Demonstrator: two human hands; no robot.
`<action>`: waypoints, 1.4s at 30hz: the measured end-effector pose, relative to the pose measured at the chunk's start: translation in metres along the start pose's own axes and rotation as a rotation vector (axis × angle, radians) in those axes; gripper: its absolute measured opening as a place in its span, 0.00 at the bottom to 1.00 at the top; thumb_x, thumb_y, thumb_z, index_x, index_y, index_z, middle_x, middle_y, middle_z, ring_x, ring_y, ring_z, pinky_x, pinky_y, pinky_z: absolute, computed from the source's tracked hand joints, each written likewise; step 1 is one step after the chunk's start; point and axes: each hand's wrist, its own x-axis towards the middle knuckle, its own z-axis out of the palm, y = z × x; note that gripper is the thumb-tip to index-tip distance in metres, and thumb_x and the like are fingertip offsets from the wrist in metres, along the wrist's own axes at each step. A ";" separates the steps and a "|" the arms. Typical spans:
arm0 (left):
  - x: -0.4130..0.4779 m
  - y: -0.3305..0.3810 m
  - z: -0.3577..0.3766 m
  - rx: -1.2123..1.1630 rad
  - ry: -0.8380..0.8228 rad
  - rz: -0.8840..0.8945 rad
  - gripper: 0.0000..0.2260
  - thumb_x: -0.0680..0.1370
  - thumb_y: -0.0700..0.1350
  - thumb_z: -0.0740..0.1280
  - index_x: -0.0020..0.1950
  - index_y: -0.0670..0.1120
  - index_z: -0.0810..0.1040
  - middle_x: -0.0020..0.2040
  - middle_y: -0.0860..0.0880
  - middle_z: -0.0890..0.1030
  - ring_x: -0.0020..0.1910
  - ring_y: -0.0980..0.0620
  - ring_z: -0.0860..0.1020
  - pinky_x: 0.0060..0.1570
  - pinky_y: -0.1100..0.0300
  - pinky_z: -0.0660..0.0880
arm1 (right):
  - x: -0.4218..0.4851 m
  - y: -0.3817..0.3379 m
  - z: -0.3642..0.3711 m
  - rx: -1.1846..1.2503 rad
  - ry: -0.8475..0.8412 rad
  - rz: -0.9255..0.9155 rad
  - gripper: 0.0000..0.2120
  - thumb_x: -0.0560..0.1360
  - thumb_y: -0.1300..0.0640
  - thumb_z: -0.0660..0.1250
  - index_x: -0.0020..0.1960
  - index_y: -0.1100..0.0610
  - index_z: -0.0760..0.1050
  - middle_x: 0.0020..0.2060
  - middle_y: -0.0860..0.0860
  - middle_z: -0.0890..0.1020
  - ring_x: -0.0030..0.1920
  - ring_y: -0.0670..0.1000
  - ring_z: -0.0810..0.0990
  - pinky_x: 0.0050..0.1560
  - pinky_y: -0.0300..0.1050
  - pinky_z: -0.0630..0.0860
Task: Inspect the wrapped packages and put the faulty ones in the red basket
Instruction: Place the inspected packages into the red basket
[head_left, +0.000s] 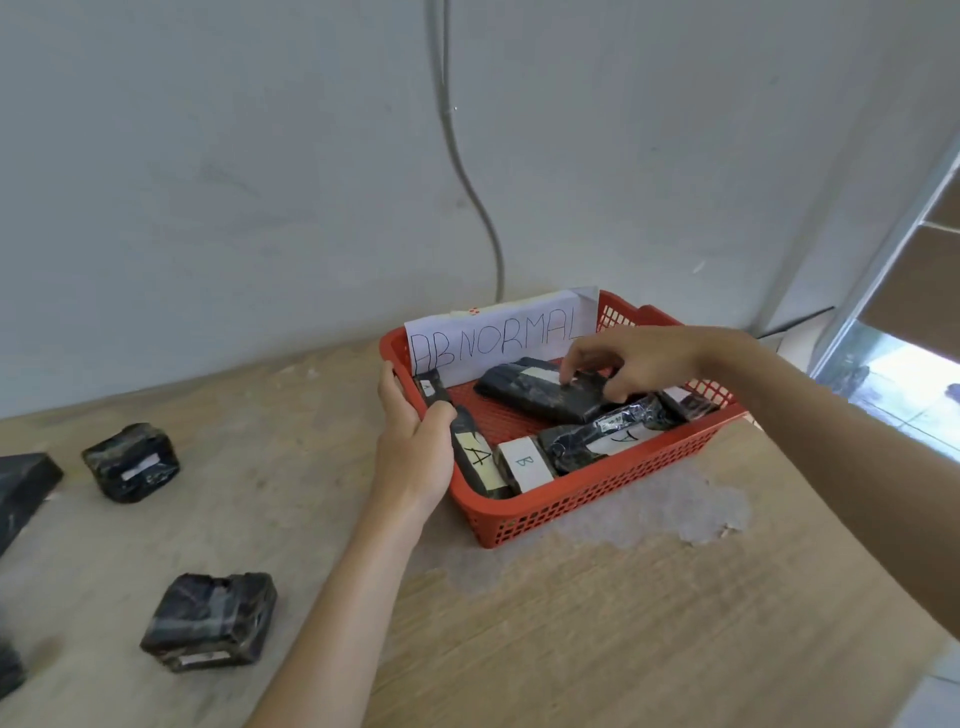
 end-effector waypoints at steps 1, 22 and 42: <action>0.000 -0.001 0.000 0.003 0.009 0.002 0.35 0.80 0.44 0.61 0.85 0.59 0.52 0.63 0.62 0.78 0.62 0.53 0.79 0.69 0.46 0.74 | 0.003 -0.002 -0.005 0.048 0.049 0.003 0.17 0.74 0.60 0.68 0.62 0.49 0.79 0.62 0.47 0.82 0.62 0.45 0.80 0.62 0.46 0.76; -0.007 0.006 0.000 0.022 -0.005 0.017 0.34 0.85 0.41 0.60 0.87 0.57 0.47 0.62 0.60 0.78 0.50 0.62 0.77 0.50 0.59 0.74 | 0.057 -0.020 0.021 -0.349 0.385 -0.238 0.40 0.64 0.48 0.81 0.69 0.50 0.64 0.61 0.51 0.67 0.62 0.53 0.68 0.59 0.49 0.74; -0.006 0.004 0.001 0.026 -0.007 0.026 0.34 0.84 0.44 0.59 0.86 0.60 0.47 0.76 0.55 0.73 0.69 0.48 0.76 0.72 0.42 0.74 | 0.056 -0.065 0.026 -0.148 0.180 0.345 0.33 0.77 0.36 0.73 0.66 0.61 0.70 0.51 0.58 0.83 0.37 0.56 0.89 0.38 0.50 0.86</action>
